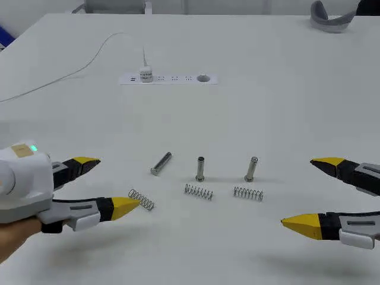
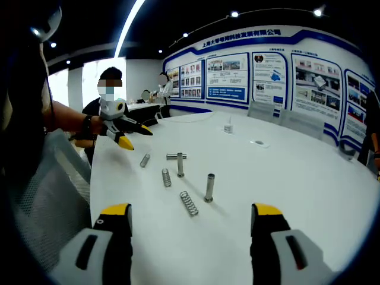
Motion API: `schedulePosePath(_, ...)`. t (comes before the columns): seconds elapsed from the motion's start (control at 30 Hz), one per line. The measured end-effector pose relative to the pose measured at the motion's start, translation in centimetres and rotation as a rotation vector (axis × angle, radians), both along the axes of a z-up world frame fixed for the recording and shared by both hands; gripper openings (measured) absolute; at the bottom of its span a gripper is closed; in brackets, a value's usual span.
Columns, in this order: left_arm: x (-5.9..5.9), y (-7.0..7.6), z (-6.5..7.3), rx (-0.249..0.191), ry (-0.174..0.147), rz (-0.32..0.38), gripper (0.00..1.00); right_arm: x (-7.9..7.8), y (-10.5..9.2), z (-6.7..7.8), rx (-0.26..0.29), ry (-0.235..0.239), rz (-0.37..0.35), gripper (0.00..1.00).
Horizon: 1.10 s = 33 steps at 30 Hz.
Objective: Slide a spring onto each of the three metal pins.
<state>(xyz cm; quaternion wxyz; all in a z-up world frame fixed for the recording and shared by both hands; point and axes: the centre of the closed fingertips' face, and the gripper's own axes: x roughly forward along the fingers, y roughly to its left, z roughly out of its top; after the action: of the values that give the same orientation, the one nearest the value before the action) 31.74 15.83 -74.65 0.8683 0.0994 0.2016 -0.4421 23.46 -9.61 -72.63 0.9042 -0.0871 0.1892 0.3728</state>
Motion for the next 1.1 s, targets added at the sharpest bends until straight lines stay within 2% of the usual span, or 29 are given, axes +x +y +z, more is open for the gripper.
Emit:
schedulePosePath(0.43, 3.2, -2.4, 0.5, 0.055, -0.02, -0.043, 0.7, 0.0, 0.0, 0.0, 0.001, -0.002, -0.007, 0.84)
schedulePosePath(0.67, 4.2, -3.8, 0.4, 0.09, -0.024, -0.066, 0.65, 0.0, -0.1, 0.0, 0.002, -0.003, -0.012, 0.83)
schedulePosePath(0.83, 4.8, -4.6, 0.3, 0.112, -0.014, -0.066, 0.58, 0.1, -0.1, 0.0, 0.0, -0.004, -0.013, 0.83)
schedulePosePath(1.1, 5.5, -5.4, -0.5, 0.159, 0.028, -0.061, 0.5, 0.1, -0.1, 0.0, -0.001, -0.004, -0.011, 0.83)
